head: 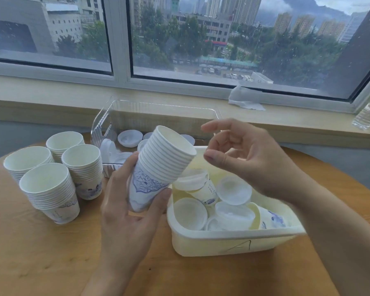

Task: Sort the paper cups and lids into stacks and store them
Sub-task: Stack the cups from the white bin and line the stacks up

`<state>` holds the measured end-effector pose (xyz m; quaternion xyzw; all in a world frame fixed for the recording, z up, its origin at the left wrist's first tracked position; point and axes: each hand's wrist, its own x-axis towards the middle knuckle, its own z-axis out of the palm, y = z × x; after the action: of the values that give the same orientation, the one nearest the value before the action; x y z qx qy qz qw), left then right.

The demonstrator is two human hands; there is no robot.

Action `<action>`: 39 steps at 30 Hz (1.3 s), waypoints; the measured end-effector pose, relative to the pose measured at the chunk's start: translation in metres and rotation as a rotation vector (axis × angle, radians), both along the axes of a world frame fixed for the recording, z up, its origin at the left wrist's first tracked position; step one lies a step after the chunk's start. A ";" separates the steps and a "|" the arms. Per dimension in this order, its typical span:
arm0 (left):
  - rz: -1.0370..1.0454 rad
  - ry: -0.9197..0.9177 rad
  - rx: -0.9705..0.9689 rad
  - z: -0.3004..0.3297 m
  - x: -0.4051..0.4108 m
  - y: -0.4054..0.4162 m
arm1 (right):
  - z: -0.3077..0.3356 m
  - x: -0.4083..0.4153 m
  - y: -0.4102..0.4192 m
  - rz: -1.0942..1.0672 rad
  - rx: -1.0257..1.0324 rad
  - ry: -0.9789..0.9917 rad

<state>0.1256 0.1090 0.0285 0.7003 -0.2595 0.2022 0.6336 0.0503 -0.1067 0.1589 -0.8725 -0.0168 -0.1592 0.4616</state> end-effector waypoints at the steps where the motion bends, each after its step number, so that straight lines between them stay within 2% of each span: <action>1: 0.017 0.011 -0.014 -0.001 0.000 0.000 | 0.002 -0.001 -0.010 -0.019 -0.081 0.022; 4: 0.040 0.024 -0.060 -0.004 0.002 -0.005 | 0.002 -0.008 -0.043 -0.040 -0.317 0.160; 8: 0.062 -0.022 -0.067 -0.008 0.002 -0.008 | -0.008 -0.022 -0.071 -0.043 -0.526 0.397; 19: 0.062 -0.015 -0.055 -0.014 0.005 -0.009 | -0.031 -0.043 -0.082 0.106 -0.791 0.746; 23: 0.060 -0.016 -0.035 -0.015 0.006 -0.010 | -0.035 -0.039 -0.085 0.068 -0.831 0.677; 29: 0.050 -0.030 -0.028 -0.015 0.006 -0.011 | -0.032 -0.038 -0.085 -0.148 -0.515 0.217; 32: 0.068 -0.037 -0.027 -0.016 0.006 -0.010 | -0.031 -0.038 -0.087 -0.163 -0.446 0.213; 39: 0.070 -0.067 -0.022 -0.009 0.002 -0.010 | -0.029 -0.043 -0.085 -0.224 -0.441 0.179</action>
<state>0.1272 0.0989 0.0194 0.6948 -0.2534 0.2504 0.6247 0.0072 -0.1920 0.1294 -0.9591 0.0865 -0.1241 0.2393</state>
